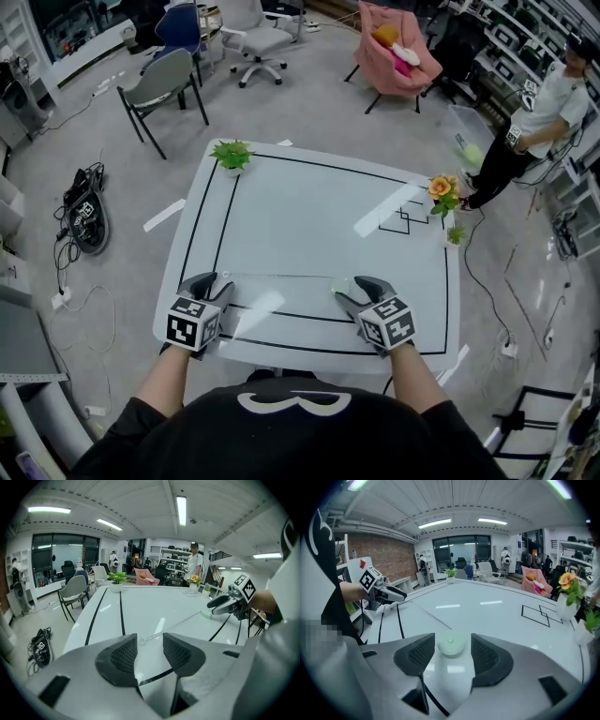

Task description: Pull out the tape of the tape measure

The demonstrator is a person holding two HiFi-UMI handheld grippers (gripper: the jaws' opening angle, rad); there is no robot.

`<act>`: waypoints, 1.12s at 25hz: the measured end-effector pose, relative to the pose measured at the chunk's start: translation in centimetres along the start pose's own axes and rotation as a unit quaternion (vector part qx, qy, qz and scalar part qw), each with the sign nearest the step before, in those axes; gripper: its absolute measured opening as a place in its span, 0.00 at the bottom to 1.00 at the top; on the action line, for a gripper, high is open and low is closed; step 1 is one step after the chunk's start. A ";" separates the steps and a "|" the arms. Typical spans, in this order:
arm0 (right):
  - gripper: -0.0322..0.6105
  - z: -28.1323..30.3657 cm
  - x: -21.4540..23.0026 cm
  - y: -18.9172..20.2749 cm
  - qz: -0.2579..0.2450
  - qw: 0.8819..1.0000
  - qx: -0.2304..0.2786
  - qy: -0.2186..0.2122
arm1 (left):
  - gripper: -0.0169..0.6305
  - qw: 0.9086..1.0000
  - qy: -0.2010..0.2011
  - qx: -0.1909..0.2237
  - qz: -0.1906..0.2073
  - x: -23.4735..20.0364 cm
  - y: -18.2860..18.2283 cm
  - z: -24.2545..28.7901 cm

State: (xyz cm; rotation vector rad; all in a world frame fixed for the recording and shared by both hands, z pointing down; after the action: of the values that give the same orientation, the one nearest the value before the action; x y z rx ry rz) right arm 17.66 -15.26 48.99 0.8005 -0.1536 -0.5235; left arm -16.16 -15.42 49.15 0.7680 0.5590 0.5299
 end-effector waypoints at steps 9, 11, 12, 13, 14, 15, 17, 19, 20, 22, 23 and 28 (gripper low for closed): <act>0.38 -5.3 -0.6 -4.9 0.057 0.991 0.108 -0.048 | 0.26 0.990 0.084 0.108 -0.017 4.0 -5.6 -2.4; 0.33 -6.6 -1.3 -6.5 0.064 0.986 0.137 -0.067 | 0.25 0.986 0.108 0.127 -0.007 5.3 -7.2 -2.9; 0.30 -7.3 -1.5 -7.2 0.068 0.984 0.149 -0.075 | 0.24 0.984 0.118 0.135 -0.001 6.0 -8.0 -3.3; 0.26 -8.0 -1.7 -7.9 0.070 0.981 0.160 -0.083 | 0.24 0.982 0.127 0.141 0.006 6.8 -8.8 -3.6; 0.22 -8.7 -1.9 -8.5 0.070 0.979 0.169 -0.089 | 0.23 0.980 0.136 0.148 0.013 7.5 -9.6 -4.0; 0.18 -9.3 -2.0 -8.9 0.069 0.977 0.178 -0.094 | 0.20 0.977 0.144 0.156 0.020 8.1 -10.4 -4.4; 0.08 -10.3 -2.2 -9.7 0.075 0.972 0.196 -0.104 | 0.13 0.971 0.161 0.173 0.030 9.4 -11.7 -5.0; 0.06 -11.2 -2.3 -10.3 0.087 0.967 0.209 -0.112 | 0.05 0.965 0.179 0.186 0.037 10.4 -12.7 -5.7; 0.06 -11.5 -2.4 -10.5 0.091 0.966 0.214 -0.114 | 0.05 0.963 0.188 0.190 0.041 10.9 -13.1 -6.0; 0.05 -12.2 -2.7 -11.0 0.091 0.964 0.222 -0.113 | 0.04 0.958 0.202 0.198 0.054 11.8 -13.9 -6.6; 0.06 -12.5 -2.9 -11.2 0.089 0.963 0.226 -0.112 | 0.04 0.955 0.207 0.203 0.061 12.2 -14.2 -6.9; 0.05 -13.7 -3.6 -11.8 0.087 0.958 0.247 -0.118 | 0.04 0.949 0.217 0.217 0.078 13.2 -15.2 -7.6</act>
State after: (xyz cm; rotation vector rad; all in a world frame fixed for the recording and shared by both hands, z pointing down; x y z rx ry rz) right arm 14.46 -11.45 31.26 1.1974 -0.5879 -0.4145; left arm -7.73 -12.66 29.50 1.1287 1.0520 0.7416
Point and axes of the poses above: the fingertips, and each gripper's own axes: z forward along the fingers, x to its right, y out of its underside, the point moved 8 cm from there along -z, backward along the fingers, and after that the axes turned 13 degrees about y, right-handed, at the moved point
